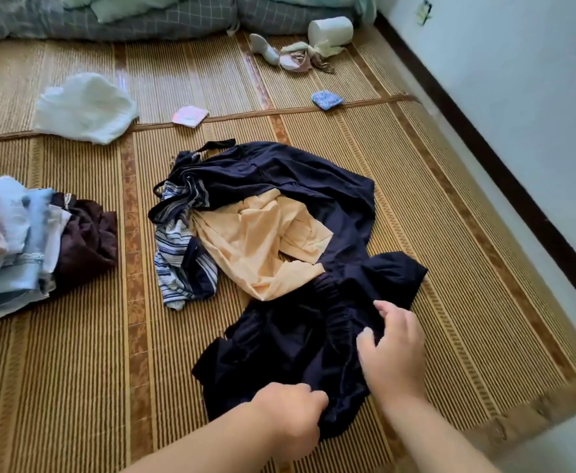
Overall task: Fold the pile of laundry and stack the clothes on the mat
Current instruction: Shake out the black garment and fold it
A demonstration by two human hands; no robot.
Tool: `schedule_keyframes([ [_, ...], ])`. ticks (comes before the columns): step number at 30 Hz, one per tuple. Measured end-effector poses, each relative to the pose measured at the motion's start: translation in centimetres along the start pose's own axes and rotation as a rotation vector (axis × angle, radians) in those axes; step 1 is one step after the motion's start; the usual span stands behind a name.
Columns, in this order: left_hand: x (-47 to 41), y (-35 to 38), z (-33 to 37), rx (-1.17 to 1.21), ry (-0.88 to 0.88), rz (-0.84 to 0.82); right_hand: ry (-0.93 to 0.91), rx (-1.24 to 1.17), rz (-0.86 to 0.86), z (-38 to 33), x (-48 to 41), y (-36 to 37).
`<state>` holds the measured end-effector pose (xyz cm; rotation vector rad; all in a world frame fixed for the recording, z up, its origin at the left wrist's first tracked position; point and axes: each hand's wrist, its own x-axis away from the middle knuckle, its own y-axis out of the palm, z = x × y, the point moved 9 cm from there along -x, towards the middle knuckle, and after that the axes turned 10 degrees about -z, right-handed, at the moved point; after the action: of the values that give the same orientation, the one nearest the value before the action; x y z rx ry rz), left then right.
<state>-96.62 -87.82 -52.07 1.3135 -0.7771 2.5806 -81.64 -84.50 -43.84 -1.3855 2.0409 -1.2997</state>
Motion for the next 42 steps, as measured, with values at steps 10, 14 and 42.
schedule_keyframes([
  [10,1.7,2.1,-2.2,-0.294,-0.102,-0.104,0.309,0.664,-0.601,3.1,-5.1,10.1],
  [14,7.5,0.4,-10.6,-0.224,-0.359,-0.238,0.284,0.744,-0.573,4.0,-5.8,7.0],
  [42,44.4,-25.6,-1.2,-0.564,-0.212,0.788,0.127,0.216,-0.590,-18.7,-1.4,-26.1],
])
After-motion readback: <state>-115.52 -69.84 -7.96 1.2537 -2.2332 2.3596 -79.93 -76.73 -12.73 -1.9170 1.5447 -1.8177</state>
